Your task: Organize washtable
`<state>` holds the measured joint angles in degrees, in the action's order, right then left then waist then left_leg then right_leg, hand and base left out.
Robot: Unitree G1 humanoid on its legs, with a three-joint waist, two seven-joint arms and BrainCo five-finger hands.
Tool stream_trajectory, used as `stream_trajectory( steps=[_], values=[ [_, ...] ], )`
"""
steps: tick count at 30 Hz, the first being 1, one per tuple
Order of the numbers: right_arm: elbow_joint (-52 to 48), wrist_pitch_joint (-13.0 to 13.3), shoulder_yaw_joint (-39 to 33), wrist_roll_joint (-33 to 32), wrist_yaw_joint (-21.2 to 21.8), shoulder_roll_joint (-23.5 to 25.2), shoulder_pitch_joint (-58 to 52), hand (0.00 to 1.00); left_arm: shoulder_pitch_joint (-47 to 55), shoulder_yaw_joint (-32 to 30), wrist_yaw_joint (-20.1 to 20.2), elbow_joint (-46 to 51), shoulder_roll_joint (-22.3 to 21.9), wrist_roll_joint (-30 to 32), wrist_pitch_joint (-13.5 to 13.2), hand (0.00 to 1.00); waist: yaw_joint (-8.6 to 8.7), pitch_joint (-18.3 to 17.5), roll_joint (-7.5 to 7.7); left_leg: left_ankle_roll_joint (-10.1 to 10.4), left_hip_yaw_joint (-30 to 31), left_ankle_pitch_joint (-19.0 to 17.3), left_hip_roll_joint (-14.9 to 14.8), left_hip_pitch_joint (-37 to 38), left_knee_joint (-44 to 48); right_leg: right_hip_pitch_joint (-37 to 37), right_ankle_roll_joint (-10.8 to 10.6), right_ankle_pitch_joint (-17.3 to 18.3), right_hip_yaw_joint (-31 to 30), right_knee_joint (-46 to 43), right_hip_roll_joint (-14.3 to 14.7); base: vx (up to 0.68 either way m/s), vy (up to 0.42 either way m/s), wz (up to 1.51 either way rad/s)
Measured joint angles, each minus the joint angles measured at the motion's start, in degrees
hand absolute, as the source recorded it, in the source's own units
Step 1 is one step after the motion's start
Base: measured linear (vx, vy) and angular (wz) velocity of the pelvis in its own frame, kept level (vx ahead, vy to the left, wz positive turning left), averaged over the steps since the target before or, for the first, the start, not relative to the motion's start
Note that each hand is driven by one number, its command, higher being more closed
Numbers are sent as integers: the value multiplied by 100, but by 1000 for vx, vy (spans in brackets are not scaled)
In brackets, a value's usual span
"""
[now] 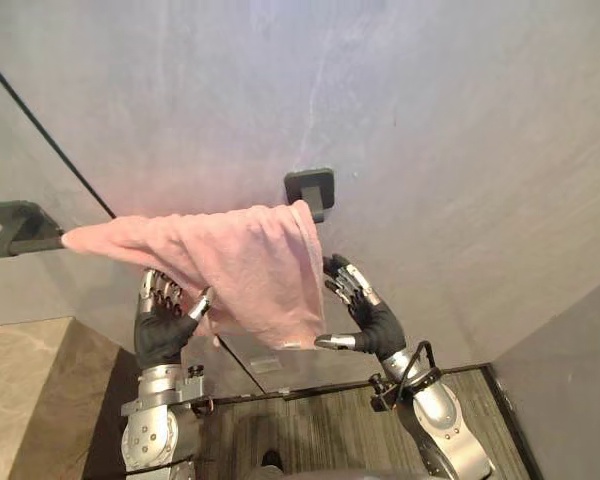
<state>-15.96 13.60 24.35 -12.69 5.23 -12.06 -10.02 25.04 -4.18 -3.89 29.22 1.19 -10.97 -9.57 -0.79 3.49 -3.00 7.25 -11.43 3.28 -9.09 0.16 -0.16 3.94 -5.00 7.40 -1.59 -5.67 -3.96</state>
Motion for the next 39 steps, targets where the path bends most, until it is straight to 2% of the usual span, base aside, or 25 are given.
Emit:
stream_trajectory(
  steps=[3, 6, 11, 20, 22, 26, 28, 36, 39],
  values=[
    [207, -52, -84, 0, -46, -21, 170, 0, -11, -4, -9, -73, -2, 221, 49, 0, 2, -2, -20, -64, 30, 80, 44, 44, -156, -2, 0, 0, 18, 3, -17, -64, 21, 9],
    [391, -91, -266, 1, -52, -26, 192, 0, -152, -105, -36, -84, -14, 461, 104, 0, 19, -17, -75, -117, 144, 323, 134, 94, -514, -37, -23, -14, 157, 3, -29, -58, -2, 20],
    [564, -163, -457, -19, -51, -24, 273, 0, -253, -321, -122, -106, -42, 678, 184, 0, 4, -15, -84, -115, 173, 341, 176, 61, -528, -68, -38, -31, 168, 6, -65, -30, 12, 5],
    [686, -177, -552, -30, -29, -15, 414, 0, -357, -324, -123, -172, -48, 717, 228, 0, -5, -18, -98, -159, 208, 389, 224, -80, -539, -144, -55, -102, 209, 102, -106, -1, 2, 2],
    [807, -285, -541, -30, -33, -18, 593, 0, -446, -329, -138, -187, -52, 807, 285, 0, 2, -18, -99, -167, 262, 424, 225, -188, -542, -221, -50, -109, 263, 100, -104, -12, -4, 11],
    [938, -313, -523, -29, -31, -13, 795, 0, -539, -479, -149, -187, -94, 1020, 335, 0, -16, -8, -92, -167, 325, 439, 227, -248, -558, -246, -50, -111, 323, 100, -102, -7, -3, 9],
    [1070, -348, -526, -31, -37, -18, 1086, 0, -602, -733, -204, -185, -108, 1175, 403, 0, -19, 6, -109, -156, 334, 450, 222, -353, -561, -347, -47, -125, 327, 88, -94, 0, 0, 0],
    [1098, -380, -389, -87, -146, 75, 1601, 0, -1160, -1074, -529, -180, -142, 1584, 544, 0, -63, 188, -114, -196, 344, 541, 220, -667, -557, -626, -49, -199, 324, 91, -88, 7, 1, 0],
    [1274, -397, -345, -88, -145, 151, 1706, 0, -1287, -1170, -620, -168, -283, 1622, 554, 0, -168, 246, -103, -192, 345, 555, 219, -667, -538, -623, -48, -198, 332, 94, -90, 18, -1, 0]
  ],
)
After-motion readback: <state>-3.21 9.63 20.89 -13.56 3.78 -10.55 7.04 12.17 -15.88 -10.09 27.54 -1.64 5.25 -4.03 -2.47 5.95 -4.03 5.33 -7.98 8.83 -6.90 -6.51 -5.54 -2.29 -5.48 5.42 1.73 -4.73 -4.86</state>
